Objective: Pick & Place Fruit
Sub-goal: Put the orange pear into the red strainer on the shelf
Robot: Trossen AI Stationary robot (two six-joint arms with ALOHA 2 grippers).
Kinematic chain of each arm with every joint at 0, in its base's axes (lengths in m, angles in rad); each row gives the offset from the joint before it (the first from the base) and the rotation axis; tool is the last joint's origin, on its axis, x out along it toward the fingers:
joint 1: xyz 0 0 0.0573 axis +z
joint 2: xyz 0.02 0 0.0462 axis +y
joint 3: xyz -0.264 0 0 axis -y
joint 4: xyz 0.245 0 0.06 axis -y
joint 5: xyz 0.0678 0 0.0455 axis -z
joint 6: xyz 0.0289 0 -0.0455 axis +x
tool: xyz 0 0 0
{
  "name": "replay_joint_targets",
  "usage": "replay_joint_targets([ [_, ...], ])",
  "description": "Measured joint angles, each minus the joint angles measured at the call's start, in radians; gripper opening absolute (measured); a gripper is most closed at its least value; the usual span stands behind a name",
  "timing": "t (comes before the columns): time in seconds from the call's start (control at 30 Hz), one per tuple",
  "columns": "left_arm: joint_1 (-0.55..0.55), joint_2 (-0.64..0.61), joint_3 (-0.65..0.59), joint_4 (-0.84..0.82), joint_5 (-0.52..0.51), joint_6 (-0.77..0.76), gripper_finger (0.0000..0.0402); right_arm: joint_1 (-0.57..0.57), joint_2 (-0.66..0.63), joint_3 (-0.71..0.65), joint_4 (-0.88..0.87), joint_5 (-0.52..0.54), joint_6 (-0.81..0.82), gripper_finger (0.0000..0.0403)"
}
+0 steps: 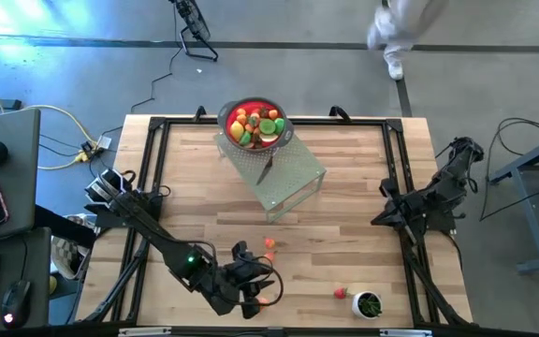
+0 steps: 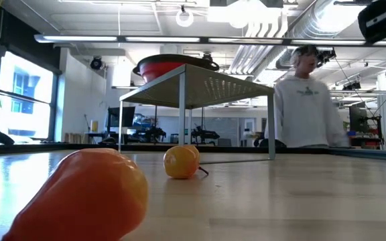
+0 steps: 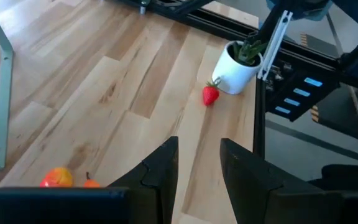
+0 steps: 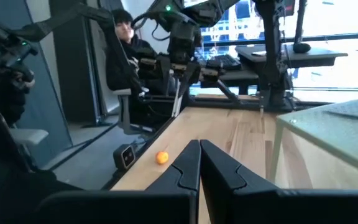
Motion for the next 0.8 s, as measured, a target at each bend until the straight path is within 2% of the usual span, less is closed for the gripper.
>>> replay_joint_targets([
  [0.2,-0.006,0.009,0.000,0.008,-0.019,-0.037,0.0115,0.000,-0.089,-0.078,0.002,-0.012,0.000,0.0003],
  [0.4,-0.005,0.011,0.000,0.006,-0.018,-0.051,0.0116,-0.046,-0.058,-0.116,0.158,0.011,-0.036,0.0003],
  [0.63,-0.005,0.013,0.000,0.004,-0.018,-0.050,0.0116,-0.200,0.077,-0.185,0.375,-0.138,-0.058,0.0003],
  [0.8,-0.005,0.013,0.000,0.004,-0.019,-0.047,0.0116,-0.347,0.166,-0.198,0.423,-0.244,-0.019,0.0003],
])
